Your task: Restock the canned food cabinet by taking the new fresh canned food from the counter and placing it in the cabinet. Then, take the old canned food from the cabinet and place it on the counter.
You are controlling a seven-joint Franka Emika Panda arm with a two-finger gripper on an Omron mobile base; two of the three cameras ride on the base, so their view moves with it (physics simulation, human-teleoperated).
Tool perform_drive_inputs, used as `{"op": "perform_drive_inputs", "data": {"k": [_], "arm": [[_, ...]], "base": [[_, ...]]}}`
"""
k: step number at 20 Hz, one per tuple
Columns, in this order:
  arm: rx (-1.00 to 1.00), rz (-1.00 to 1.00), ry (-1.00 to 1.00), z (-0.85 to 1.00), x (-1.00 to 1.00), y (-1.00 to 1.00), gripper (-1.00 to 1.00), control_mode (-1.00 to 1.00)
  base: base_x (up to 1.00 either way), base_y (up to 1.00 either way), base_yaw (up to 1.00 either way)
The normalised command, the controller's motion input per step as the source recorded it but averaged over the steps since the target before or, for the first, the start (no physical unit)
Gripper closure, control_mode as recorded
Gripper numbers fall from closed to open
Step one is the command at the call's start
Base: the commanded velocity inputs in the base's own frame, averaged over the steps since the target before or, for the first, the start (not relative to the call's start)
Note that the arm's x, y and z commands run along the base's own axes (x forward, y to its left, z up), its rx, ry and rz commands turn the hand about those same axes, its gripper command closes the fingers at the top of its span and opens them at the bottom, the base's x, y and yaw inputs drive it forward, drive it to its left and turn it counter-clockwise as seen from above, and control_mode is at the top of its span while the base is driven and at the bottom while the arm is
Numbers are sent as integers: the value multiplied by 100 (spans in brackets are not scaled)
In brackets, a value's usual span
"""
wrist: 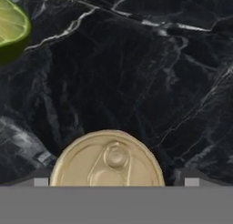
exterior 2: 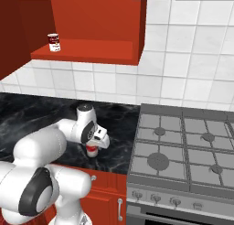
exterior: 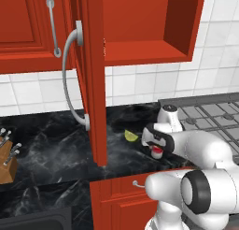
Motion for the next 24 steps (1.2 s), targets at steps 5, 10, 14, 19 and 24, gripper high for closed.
{"op": "perform_drive_inputs", "data": {"k": [5,10,14,19,24], "arm": [[-1,0,0,-23,0,1,100,-100],[0,0,-3,0,-9,0,100,-100],[0,0,-29,35,-48,0,100,-100],[0,0,-50,77,-82,0,100,-100],[0,0,-57,100,-76,0,100,-100]], "base": [[0,0,0],[0,0,0],[0,0,0],[0,0,0],[0,0,0]]}}
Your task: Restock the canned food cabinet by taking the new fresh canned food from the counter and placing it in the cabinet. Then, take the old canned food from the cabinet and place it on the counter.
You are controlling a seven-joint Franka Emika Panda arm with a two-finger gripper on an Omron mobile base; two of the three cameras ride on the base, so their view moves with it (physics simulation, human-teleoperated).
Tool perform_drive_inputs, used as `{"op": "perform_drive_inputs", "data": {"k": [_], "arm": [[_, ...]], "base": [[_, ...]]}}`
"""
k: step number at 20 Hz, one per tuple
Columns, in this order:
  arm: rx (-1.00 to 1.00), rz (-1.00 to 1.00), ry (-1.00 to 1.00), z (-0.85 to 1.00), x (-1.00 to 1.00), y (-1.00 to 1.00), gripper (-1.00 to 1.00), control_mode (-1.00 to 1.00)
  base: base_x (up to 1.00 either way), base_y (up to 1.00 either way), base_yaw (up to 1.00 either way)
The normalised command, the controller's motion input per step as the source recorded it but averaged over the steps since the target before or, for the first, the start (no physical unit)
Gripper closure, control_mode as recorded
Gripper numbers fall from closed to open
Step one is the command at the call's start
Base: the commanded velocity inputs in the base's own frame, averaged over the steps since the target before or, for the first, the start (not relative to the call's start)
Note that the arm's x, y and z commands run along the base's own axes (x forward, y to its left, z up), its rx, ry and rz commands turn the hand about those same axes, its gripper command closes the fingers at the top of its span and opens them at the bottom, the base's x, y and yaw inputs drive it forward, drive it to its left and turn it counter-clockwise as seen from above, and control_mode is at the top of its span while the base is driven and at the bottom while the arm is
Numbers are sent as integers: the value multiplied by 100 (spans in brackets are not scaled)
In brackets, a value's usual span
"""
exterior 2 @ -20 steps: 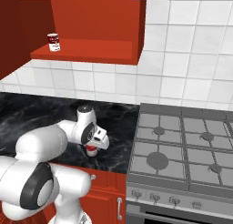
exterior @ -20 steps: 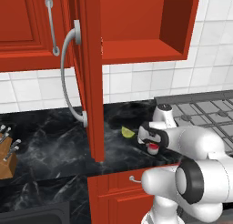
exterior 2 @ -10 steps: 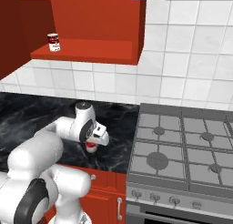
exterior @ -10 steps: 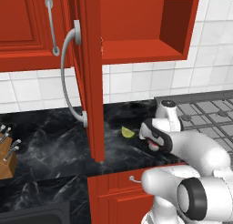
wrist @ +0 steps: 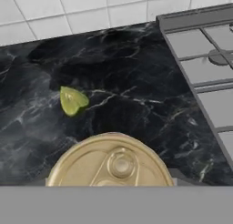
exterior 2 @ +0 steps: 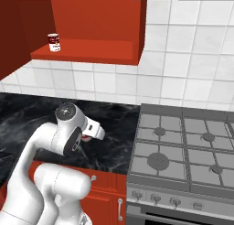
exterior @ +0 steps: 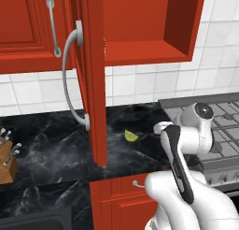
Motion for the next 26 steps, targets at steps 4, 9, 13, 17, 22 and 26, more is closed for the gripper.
{"op": "perform_drive_inputs", "data": {"k": [4,9,13,17,22,26], "arm": [[-1,0,-54,100,-71,0,100,-100],[-1,0,-47,100,-59,0,100,-100],[-2,0,-31,100,-48,0,100,-100],[-2,0,-9,100,-33,0,100,-100],[-1,0,17,100,-1,0,100,-100],[0,0,27,53,13,1,100,-100]], "base": [[0,0,0],[0,0,0],[0,0,0],[0,0,0],[0,0,0],[0,0,0]]}}
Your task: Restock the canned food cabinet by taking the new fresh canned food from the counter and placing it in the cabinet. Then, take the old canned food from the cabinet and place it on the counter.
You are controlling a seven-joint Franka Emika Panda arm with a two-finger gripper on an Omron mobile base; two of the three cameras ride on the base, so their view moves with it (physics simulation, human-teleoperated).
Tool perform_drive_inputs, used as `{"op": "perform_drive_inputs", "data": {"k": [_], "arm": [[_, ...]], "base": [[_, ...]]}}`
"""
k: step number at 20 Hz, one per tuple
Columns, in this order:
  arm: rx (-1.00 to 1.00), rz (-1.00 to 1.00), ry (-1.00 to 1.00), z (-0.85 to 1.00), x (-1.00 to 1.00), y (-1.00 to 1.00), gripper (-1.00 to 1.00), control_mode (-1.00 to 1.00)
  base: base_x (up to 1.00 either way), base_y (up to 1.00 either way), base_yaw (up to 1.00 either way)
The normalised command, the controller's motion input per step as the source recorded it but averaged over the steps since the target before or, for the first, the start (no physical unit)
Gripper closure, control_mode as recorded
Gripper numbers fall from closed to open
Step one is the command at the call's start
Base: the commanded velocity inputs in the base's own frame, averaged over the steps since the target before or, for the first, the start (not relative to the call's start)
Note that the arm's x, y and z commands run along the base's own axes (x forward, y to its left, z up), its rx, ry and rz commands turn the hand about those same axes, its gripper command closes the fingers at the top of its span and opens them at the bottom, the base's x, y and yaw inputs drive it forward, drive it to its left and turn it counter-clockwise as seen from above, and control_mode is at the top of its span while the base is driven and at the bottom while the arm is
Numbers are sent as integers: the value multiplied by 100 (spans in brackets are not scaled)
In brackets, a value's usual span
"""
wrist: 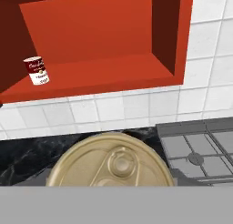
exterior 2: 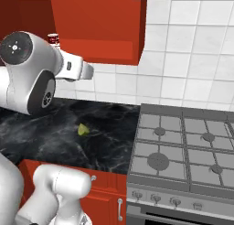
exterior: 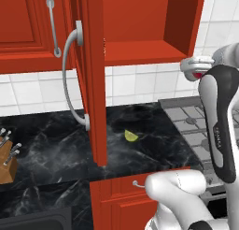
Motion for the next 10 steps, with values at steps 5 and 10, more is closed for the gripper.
{"op": "perform_drive_inputs", "data": {"k": [5,10], "arm": [[0,0,1,-7,33,0,100,-100],[0,-1,0,0,87,2,100,-100]], "base": [[0,0,0],[0,0,0]]}}
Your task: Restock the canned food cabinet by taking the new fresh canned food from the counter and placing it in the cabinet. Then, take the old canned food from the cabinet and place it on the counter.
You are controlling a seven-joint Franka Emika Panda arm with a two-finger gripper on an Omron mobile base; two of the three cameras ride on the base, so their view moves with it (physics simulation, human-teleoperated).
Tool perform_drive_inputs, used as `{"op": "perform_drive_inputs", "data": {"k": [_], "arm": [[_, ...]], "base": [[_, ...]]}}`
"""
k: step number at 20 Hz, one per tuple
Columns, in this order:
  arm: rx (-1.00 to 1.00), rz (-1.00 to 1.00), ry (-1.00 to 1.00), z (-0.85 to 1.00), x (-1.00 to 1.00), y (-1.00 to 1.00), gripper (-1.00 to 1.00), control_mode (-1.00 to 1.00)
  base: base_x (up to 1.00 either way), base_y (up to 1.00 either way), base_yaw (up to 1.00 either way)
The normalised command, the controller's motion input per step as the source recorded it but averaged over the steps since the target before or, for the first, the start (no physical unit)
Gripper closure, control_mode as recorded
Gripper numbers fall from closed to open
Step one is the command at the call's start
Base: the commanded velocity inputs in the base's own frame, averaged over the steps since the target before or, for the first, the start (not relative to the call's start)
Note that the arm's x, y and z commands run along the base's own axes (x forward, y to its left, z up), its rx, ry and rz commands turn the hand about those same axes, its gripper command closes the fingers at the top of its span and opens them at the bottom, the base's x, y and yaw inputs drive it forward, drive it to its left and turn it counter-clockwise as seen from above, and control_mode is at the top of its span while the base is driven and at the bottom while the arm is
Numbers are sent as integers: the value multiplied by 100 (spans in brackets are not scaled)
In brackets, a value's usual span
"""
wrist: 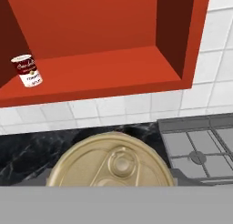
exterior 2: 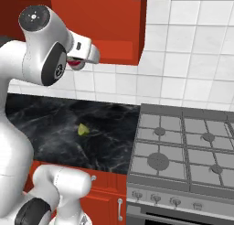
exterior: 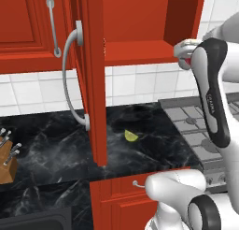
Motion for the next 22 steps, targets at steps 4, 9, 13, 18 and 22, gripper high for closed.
{"op": "perform_drive_inputs", "data": {"k": [4,9,13,18,22], "arm": [[0,-1,0,0,100,2,100,-100],[-5,0,0,-7,100,2,100,-100],[-6,0,0,-5,100,5,100,-100],[-5,0,0,-13,98,1,100,-100],[-8,0,2,-33,87,0,100,-100]], "base": [[0,0,0],[0,0,0],[0,0,0],[0,0,0],[0,0,0]]}}
